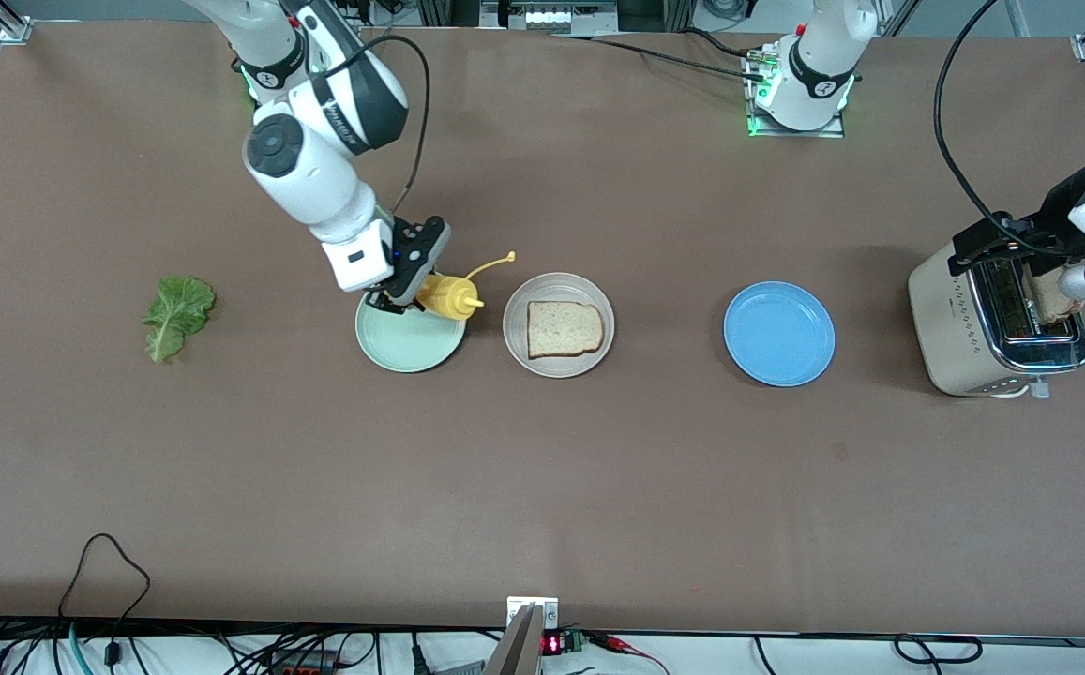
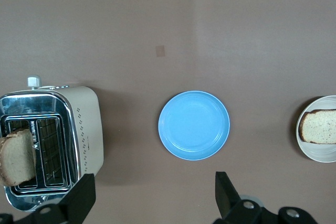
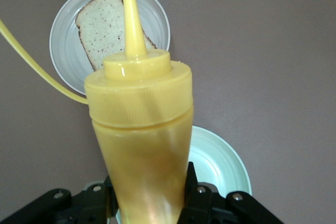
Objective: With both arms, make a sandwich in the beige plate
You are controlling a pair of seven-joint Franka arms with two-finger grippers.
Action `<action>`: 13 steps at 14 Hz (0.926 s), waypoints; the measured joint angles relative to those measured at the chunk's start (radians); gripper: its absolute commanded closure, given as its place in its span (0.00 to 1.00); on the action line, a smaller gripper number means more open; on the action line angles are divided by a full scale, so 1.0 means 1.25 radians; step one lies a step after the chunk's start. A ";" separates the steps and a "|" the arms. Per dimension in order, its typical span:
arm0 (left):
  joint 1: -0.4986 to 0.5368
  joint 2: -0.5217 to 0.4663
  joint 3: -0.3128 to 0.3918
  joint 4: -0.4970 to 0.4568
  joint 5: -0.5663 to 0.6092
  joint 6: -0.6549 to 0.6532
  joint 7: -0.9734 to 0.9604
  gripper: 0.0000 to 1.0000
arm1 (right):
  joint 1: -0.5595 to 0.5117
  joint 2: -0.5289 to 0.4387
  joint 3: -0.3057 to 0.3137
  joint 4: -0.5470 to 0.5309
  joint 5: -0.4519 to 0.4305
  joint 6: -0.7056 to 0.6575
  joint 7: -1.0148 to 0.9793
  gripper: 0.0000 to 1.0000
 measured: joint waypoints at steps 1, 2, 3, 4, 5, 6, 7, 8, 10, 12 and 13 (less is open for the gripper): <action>0.000 0.000 0.000 0.000 0.000 0.000 0.000 0.00 | 0.010 0.008 0.000 0.005 -0.027 0.000 0.028 0.97; 0.000 0.000 0.000 0.000 0.000 0.000 0.000 0.00 | 0.019 0.018 0.000 0.012 -0.053 -0.005 0.051 0.97; 0.000 0.000 0.000 0.000 0.000 0.000 0.000 0.00 | 0.028 0.030 -0.002 0.024 -0.076 -0.019 0.068 0.97; 0.000 0.000 0.000 0.000 0.000 0.000 0.000 0.00 | 0.040 0.043 -0.008 0.042 -0.101 -0.042 0.089 0.97; 0.000 0.000 0.000 0.000 0.000 0.000 0.000 0.00 | 0.058 0.056 -0.019 0.064 -0.126 -0.068 0.111 0.97; 0.000 0.000 0.000 0.000 0.000 0.000 0.000 0.00 | 0.084 0.072 -0.037 0.088 -0.152 -0.093 0.136 0.97; 0.001 0.000 0.000 0.000 0.000 0.000 0.000 0.00 | 0.114 0.088 -0.057 0.112 -0.169 -0.113 0.158 0.97; 0.001 0.000 0.000 0.000 0.000 0.000 0.000 0.00 | 0.144 0.106 -0.075 0.136 -0.178 -0.126 0.175 0.97; 0.002 0.000 0.001 0.000 0.000 0.000 0.000 0.00 | 0.197 0.143 -0.113 0.180 -0.182 -0.145 0.189 0.97; 0.002 0.000 0.003 0.000 0.000 0.000 0.000 0.00 | 0.242 0.178 -0.153 0.225 -0.183 -0.168 0.196 0.97; -0.002 0.000 0.004 0.000 0.000 0.000 0.000 0.00 | 0.263 0.193 -0.171 0.245 -0.183 -0.177 0.202 0.97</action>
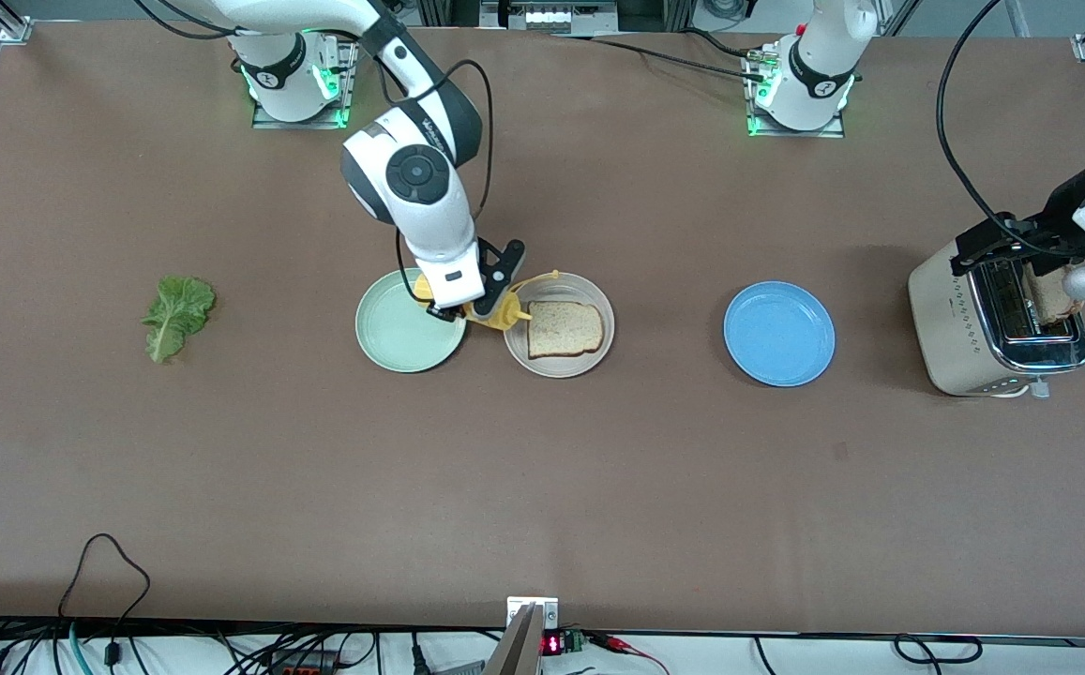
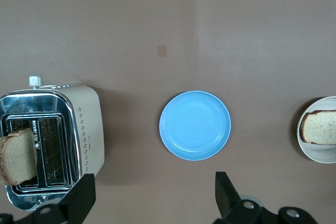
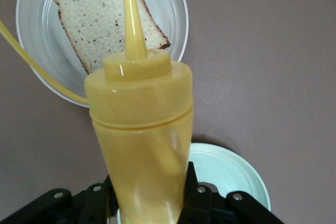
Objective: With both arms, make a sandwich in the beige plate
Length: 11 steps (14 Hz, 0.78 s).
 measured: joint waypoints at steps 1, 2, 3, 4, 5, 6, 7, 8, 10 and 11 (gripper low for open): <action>-0.010 0.000 0.005 0.000 0.000 0.000 0.000 0.00 | 0.021 0.013 -0.020 0.018 0.000 -0.005 0.005 0.97; -0.020 0.000 0.013 0.000 0.000 0.000 0.000 0.00 | 0.041 0.023 -0.039 0.030 0.000 -0.009 0.007 0.97; -0.026 0.000 0.018 0.000 0.000 0.000 0.000 0.00 | 0.061 0.032 -0.059 0.043 0.000 -0.016 0.008 0.97; -0.027 0.000 0.020 0.000 0.000 0.000 0.000 0.00 | 0.081 0.042 -0.077 0.057 0.000 -0.033 0.009 0.97; -0.027 0.000 0.023 0.000 0.000 0.000 0.000 0.00 | 0.098 0.054 -0.090 0.076 0.000 -0.056 0.010 0.97; -0.027 0.000 0.026 0.000 0.000 0.000 0.000 0.00 | 0.112 0.067 -0.099 0.098 0.000 -0.078 0.014 0.97; -0.027 0.000 0.028 0.000 0.000 0.000 0.000 0.00 | 0.122 0.079 -0.104 0.118 0.000 -0.092 0.019 0.97; -0.027 0.000 0.028 0.000 0.000 0.000 0.000 0.00 | 0.128 0.088 -0.108 0.131 0.000 -0.097 0.021 0.97; -0.027 0.000 0.028 0.000 0.000 0.000 0.000 0.00 | 0.132 0.098 -0.109 0.143 0.000 -0.101 0.023 0.97; -0.027 0.000 0.028 0.000 0.000 0.000 0.000 0.00 | 0.133 0.101 -0.110 0.144 0.000 -0.102 0.023 0.97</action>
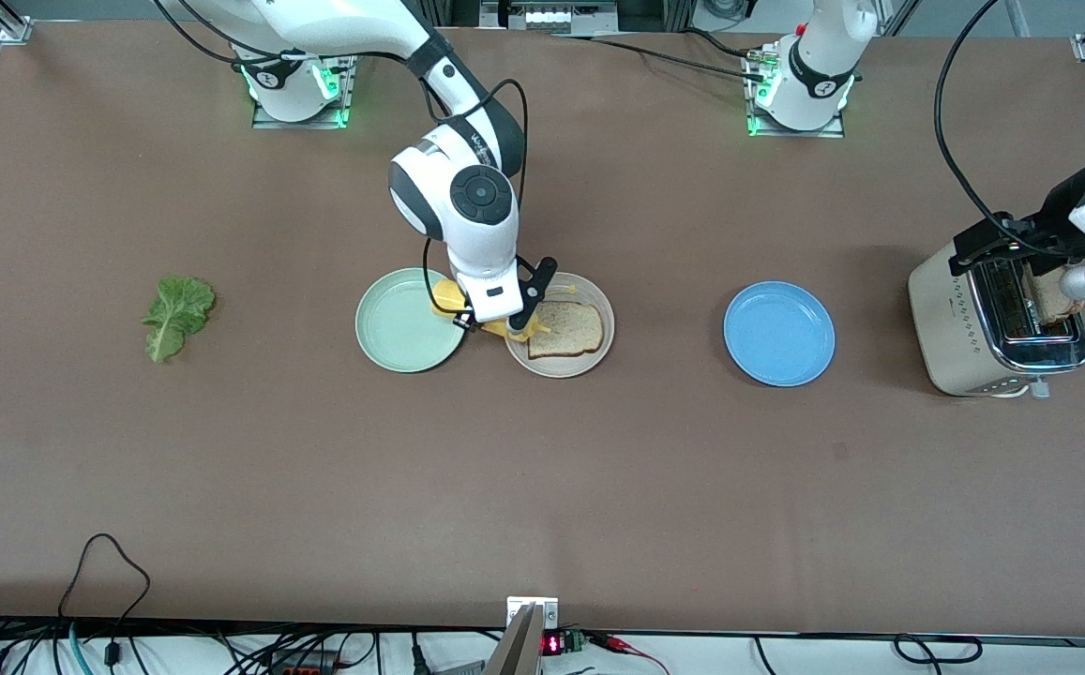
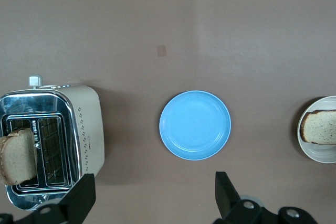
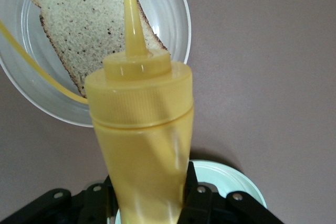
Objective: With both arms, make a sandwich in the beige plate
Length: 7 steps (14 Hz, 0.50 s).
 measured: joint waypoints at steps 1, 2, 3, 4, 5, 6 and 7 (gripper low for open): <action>0.000 0.000 0.000 0.000 0.000 0.000 0.000 0.00 | 0.000 0.002 -0.001 0.000 0.000 0.000 0.000 0.97; 0.000 0.000 -0.001 0.000 0.000 0.000 0.000 0.00 | 0.002 0.003 -0.001 0.000 0.000 -0.001 0.002 0.97; -0.001 0.000 -0.001 0.000 0.000 0.000 0.000 0.00 | 0.004 0.004 -0.001 0.000 0.000 -0.001 0.006 0.97; -0.001 0.000 -0.002 0.000 0.000 0.000 0.000 0.00 | 0.006 0.005 -0.003 0.001 0.000 -0.001 0.009 0.97; -0.002 0.000 -0.003 0.000 0.000 0.000 0.000 0.00 | 0.008 0.006 -0.005 0.001 0.000 -0.001 0.012 0.97; -0.003 0.000 -0.004 0.000 0.000 0.000 0.000 0.00 | 0.008 0.006 -0.009 0.003 0.000 -0.001 0.014 0.97; -0.003 0.000 -0.004 0.000 0.000 0.000 0.000 0.00 | 0.008 0.005 -0.013 0.007 0.000 -0.001 0.014 0.97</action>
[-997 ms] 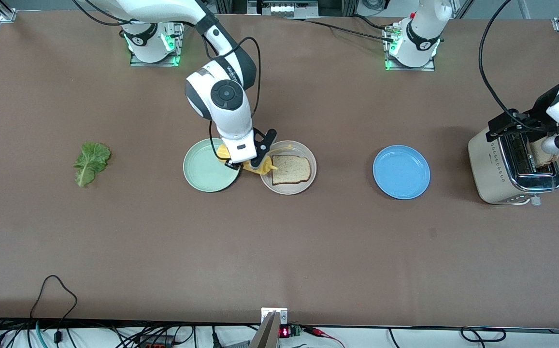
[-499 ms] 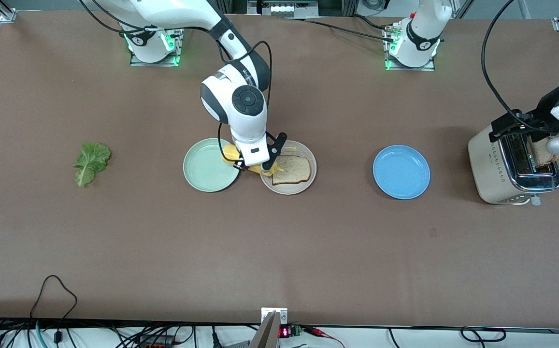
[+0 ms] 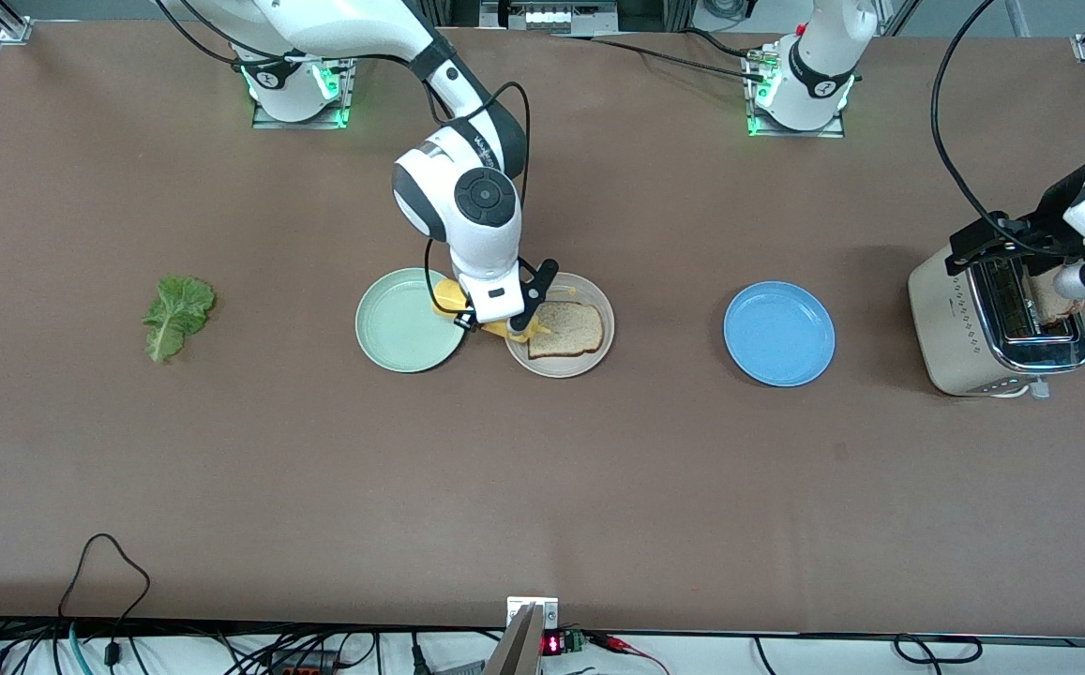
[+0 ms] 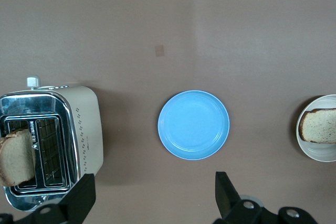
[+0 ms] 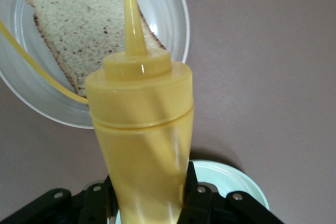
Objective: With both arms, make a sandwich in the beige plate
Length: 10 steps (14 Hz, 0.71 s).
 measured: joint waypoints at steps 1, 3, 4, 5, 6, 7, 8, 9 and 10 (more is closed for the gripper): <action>0.000 0.000 0.000 0.000 0.000 0.000 0.000 0.00 | -0.002 -0.001 -0.004 0.005 0.000 0.000 0.002 0.97; 0.000 0.000 0.000 0.000 0.000 0.000 0.000 0.00 | -0.017 -0.008 -0.007 0.013 0.000 0.000 0.007 0.97; 0.000 0.000 0.000 0.000 0.000 0.000 0.000 0.00 | -0.033 -0.017 -0.005 0.014 0.000 0.000 0.007 0.97; 0.000 0.000 0.000 0.000 0.000 0.000 0.000 0.00 | -0.057 -0.030 0.003 0.014 0.000 0.000 0.006 0.97; 0.000 0.000 0.001 0.000 0.000 0.000 0.000 0.00 | -0.090 -0.046 0.019 0.012 0.000 -0.002 0.003 0.97; 0.000 0.000 0.000 0.000 0.000 0.000 0.000 0.00 | -0.127 -0.064 0.042 0.007 0.000 -0.005 -0.004 0.97; 0.000 0.000 0.000 0.000 0.000 0.000 0.000 0.00 | -0.164 -0.085 0.064 -0.001 0.000 -0.009 -0.016 0.97; 0.000 0.000 0.001 0.000 0.000 0.000 0.000 0.00 | -0.197 -0.106 0.081 -0.010 0.004 -0.015 -0.040 0.97; 0.002 0.000 0.000 0.000 0.000 0.000 0.000 0.00 | -0.227 -0.128 0.091 -0.022 0.014 -0.021 -0.075 0.97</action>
